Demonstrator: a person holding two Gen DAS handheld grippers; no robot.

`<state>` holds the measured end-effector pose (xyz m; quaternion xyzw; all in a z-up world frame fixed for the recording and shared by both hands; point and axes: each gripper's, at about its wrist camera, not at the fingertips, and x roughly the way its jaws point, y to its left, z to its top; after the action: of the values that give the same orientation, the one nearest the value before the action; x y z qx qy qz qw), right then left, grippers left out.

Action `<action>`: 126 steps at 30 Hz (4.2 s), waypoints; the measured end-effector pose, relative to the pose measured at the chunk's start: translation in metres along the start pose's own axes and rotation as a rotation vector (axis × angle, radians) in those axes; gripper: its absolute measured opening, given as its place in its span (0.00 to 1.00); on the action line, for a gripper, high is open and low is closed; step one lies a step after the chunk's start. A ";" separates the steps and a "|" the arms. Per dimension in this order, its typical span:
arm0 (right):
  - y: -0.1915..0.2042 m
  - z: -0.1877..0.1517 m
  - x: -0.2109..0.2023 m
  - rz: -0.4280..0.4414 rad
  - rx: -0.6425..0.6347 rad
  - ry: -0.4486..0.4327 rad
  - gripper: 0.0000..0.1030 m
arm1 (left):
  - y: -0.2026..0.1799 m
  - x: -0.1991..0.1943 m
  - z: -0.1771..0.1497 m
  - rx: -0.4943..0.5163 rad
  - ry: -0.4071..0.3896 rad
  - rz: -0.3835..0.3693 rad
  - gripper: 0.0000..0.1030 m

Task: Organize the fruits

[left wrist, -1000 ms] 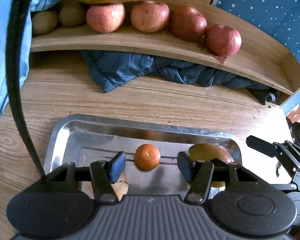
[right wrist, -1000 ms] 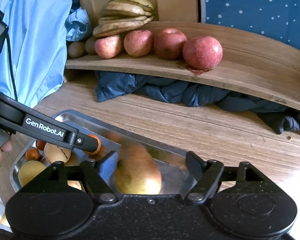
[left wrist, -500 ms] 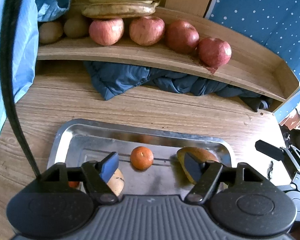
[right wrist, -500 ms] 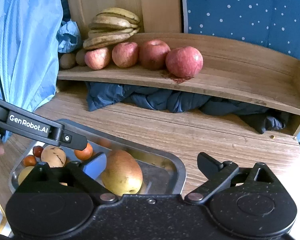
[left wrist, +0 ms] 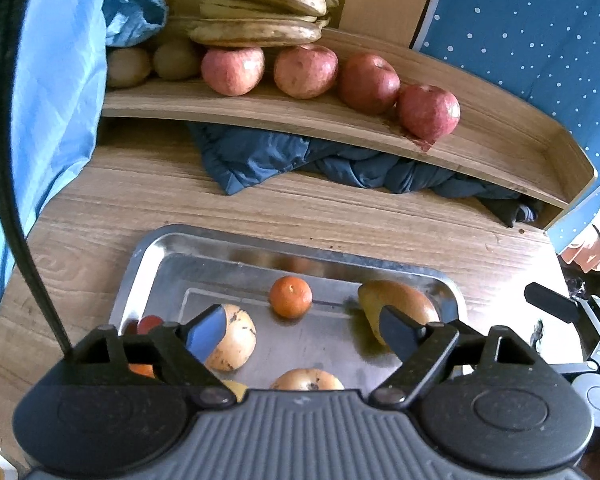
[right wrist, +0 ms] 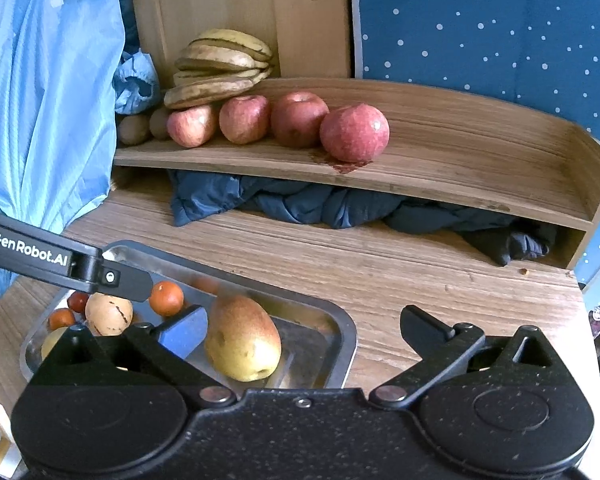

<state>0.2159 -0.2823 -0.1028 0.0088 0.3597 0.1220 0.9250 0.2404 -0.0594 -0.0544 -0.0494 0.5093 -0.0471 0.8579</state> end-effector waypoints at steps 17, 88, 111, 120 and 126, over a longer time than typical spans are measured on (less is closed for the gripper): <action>-0.005 -0.012 -0.023 0.019 -0.037 -0.031 0.99 | 0.005 -0.017 -0.025 -0.071 -0.044 0.070 0.99; 0.110 -0.053 -0.110 -0.137 0.061 -0.149 0.99 | 0.106 -0.098 -0.087 0.035 -0.135 0.005 0.99; 0.140 -0.075 -0.136 -0.181 0.057 -0.141 0.99 | 0.122 -0.109 -0.117 0.075 -0.130 -0.026 0.99; 0.132 -0.083 -0.144 -0.168 0.042 -0.137 0.99 | 0.104 -0.116 -0.126 0.091 -0.154 -0.009 0.99; 0.116 -0.090 -0.154 -0.147 0.047 -0.112 0.99 | 0.088 -0.120 -0.143 0.097 -0.131 0.011 0.99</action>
<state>0.0208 -0.2115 -0.0557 0.0111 0.3100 0.0446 0.9496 0.0603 0.0383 -0.0296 -0.0078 0.4496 -0.0635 0.8910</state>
